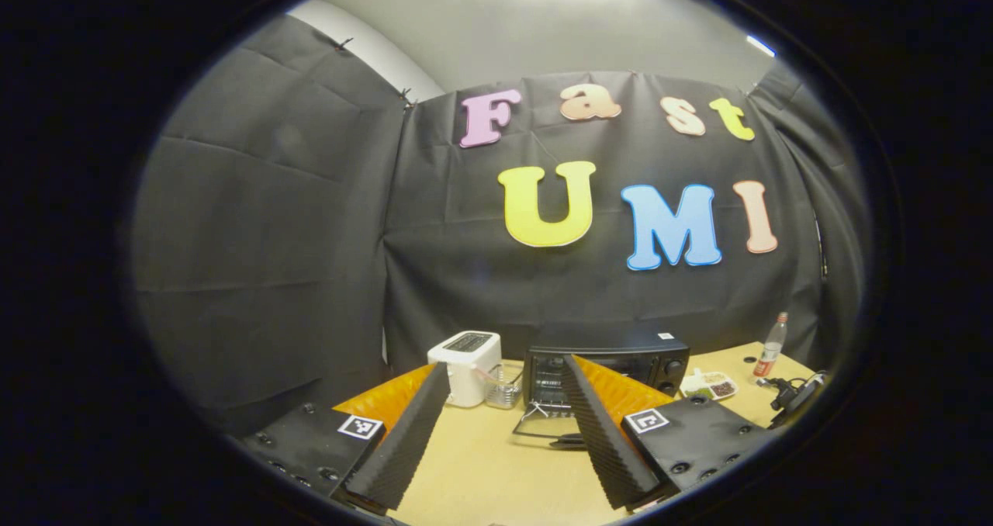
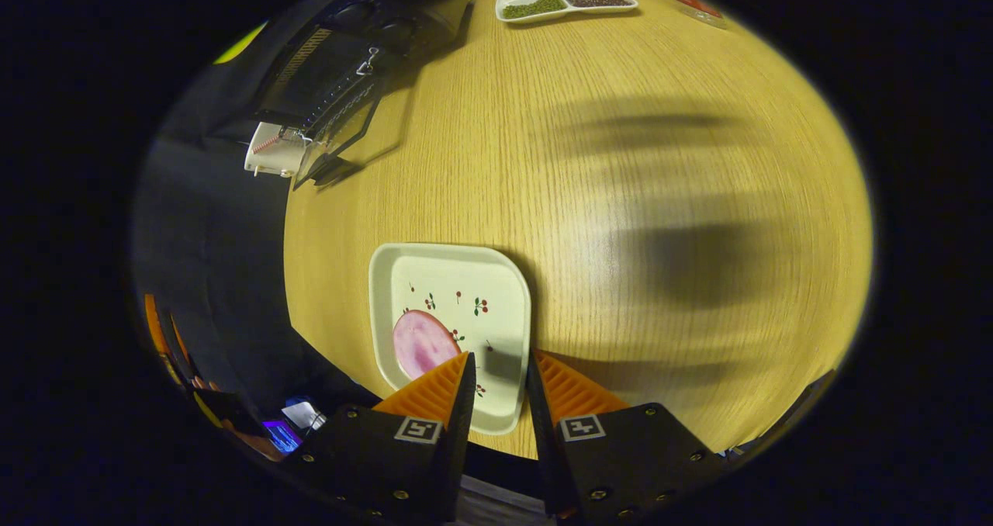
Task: Open the electric oven with the left hand, put the food in, and close the electric oven.
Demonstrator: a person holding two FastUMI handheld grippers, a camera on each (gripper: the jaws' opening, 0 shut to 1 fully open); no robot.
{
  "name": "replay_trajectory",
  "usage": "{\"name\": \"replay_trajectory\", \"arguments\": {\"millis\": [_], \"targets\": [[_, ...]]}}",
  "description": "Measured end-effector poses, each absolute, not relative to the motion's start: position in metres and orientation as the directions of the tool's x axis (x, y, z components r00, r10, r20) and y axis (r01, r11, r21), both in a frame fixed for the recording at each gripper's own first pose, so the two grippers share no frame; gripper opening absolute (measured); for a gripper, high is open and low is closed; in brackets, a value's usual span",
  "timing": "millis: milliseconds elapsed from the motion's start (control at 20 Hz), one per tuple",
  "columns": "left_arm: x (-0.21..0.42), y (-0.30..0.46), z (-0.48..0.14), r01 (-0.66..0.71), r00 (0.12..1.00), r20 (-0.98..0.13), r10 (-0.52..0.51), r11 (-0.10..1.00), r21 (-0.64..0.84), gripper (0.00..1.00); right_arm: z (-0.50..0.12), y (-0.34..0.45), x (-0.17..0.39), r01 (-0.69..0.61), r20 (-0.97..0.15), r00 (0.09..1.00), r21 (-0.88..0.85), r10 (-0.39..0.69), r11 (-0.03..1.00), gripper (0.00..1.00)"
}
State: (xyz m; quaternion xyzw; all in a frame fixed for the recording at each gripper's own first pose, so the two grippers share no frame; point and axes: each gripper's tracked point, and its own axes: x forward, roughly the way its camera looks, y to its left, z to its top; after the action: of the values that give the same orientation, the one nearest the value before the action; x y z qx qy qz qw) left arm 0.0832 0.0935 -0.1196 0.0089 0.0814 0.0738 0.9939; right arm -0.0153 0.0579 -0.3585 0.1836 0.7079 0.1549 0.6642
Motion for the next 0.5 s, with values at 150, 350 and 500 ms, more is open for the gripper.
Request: {"name": "replay_trajectory", "arguments": {"millis": [150, 350, 500], "targets": [[0.081, 0.096, -0.119, -0.150, 0.975, -0.163, 0.152, 0.988, 0.026, 1.00, -0.363, 0.040, -0.011, 0.104, -0.899, -0.001, 0.435, 0.437, 0.894, 0.01], [0.080, 0.101, -0.119, -0.152, 0.974, -0.165, 0.154, 0.988, 0.024, 1.00, -0.363, 0.041, -0.009, 0.080, -0.895, 0.019, 0.445, 0.445, 0.892, 0.00], [0.078, 0.102, -0.116, -0.149, 0.976, -0.159, 0.151, 0.989, 0.024, 1.00, -0.363, 0.043, -0.009, 0.053, -0.886, 0.042, 0.463, 0.461, 0.885, 0.00]]}}
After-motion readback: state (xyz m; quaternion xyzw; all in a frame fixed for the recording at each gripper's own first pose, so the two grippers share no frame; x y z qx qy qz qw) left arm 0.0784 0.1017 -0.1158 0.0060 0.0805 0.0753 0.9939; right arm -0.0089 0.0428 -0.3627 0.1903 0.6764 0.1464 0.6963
